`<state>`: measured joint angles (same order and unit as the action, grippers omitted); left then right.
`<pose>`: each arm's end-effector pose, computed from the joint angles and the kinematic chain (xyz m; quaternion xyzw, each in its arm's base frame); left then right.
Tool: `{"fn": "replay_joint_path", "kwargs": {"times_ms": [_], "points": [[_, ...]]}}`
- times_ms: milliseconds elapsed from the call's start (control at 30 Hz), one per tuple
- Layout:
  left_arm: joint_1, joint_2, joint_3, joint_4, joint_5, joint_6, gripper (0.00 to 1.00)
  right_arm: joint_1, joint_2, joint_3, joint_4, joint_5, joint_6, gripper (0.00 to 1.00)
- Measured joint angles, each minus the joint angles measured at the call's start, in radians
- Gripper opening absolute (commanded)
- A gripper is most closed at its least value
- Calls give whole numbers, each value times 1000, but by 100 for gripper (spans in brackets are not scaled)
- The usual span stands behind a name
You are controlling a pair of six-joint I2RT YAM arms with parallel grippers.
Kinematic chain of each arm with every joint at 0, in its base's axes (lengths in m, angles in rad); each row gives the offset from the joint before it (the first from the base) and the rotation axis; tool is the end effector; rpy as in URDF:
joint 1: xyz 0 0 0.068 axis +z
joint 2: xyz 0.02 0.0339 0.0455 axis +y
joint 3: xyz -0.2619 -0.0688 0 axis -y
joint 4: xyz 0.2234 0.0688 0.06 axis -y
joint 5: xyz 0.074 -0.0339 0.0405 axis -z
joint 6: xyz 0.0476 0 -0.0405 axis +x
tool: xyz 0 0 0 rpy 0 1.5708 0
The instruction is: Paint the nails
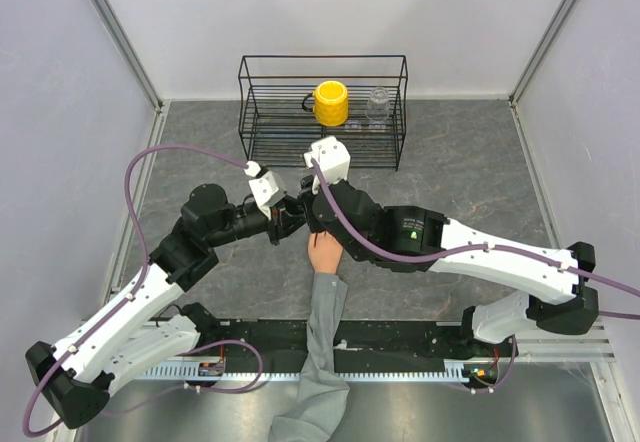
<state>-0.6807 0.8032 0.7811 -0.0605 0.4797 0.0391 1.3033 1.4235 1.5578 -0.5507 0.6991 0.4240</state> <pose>0.1250 -0.1295 0.3474 0.4023 0.6122 -0.3733 0.5692 0.1078 0.2773 0.4173 -0.1660 0.7920 0.2033 0.5512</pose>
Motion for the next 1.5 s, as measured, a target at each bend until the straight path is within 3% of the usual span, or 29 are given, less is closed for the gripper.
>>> {"fn": "replay_joint_path", "kwargs": {"times_ms": [33, 200, 333, 500, 667, 800, 833, 900, 933, 1033, 1133, 1367, 1500], "points": [[0, 0, 0, -1, 1, 0, 2, 2, -1, -2, -1, 5, -3, 0], [-2, -1, -1, -14, 21, 0, 2, 8, -40, -66, 41, 14, -10, 0], [-4, -1, -2, -9, 101, 0, 2, -8, -148, -200, 161, -110, -79, 0], [3, 6, -6, 48, 340, -13, 2, -103, -333, -387, 328, -558, -269, 0], [4, 14, -6, 139, 573, -53, 2, -215, -395, -430, 387, -1031, -396, 0], [5, 24, -6, 156, 631, -62, 2, -268, -395, -446, 417, -1202, -429, 0], [5, 28, -6, 156, 634, -63, 2, -275, -395, -451, 423, -1218, -430, 4], [6, 32, -6, 153, 629, -61, 2, -282, -395, -455, 426, -1220, -428, 17], [7, 32, -6, 146, 623, -60, 2, -283, -395, -455, 424, -1207, -419, 31], [11, 32, -2, 119, 574, -41, 2, -282, -396, -452, 402, -1126, -355, 62], [16, 23, 6, 102, 494, -21, 2, -299, -401, -430, 358, -988, -246, 78], [16, 6, 32, 35, 214, 23, 2, -307, -399, -350, 295, -708, -23, 83], [16, 6, 32, 2, 97, 30, 2, -227, -354, -300, 234, -474, 43, 81]]}}
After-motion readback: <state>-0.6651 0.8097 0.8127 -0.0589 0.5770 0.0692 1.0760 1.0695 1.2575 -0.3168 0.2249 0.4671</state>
